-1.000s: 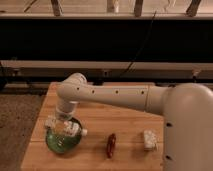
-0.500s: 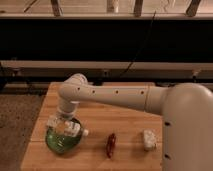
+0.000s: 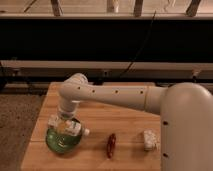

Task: Place the bottle in the ceramic bowl

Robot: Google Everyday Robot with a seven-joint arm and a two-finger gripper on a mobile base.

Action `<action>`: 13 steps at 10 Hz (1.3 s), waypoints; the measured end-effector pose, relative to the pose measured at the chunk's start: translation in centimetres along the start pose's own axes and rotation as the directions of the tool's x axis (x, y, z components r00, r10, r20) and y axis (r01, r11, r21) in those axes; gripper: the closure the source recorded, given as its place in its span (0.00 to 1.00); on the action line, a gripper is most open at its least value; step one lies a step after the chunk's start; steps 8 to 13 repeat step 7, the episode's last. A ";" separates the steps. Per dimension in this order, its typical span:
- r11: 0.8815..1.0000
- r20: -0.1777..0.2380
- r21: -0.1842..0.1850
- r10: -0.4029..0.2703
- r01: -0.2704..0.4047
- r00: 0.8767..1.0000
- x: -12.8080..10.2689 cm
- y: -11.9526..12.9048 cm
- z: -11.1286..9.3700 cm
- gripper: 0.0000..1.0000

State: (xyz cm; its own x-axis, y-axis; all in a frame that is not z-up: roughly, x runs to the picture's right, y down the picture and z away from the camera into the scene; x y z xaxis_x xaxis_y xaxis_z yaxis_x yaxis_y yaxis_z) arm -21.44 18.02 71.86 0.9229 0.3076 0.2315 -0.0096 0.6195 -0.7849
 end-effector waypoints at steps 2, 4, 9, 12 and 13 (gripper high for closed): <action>1.000 -0.005 -0.001 0.005 -0.005 1.000 0.1 -0.4 0.1 0.31; 1.000 -0.007 -0.004 0.002 -0.002 1.000 0.0 -0.5 0.3 0.41; 1.000 -0.013 -0.005 -0.001 0.001 1.000 0.2 -1.0 0.4 0.53; 1.000 -0.013 -0.005 -0.001 0.001 1.000 0.2 -1.0 0.4 0.53; 1.000 -0.013 -0.005 -0.001 0.001 1.000 0.2 -1.0 0.4 0.53</action>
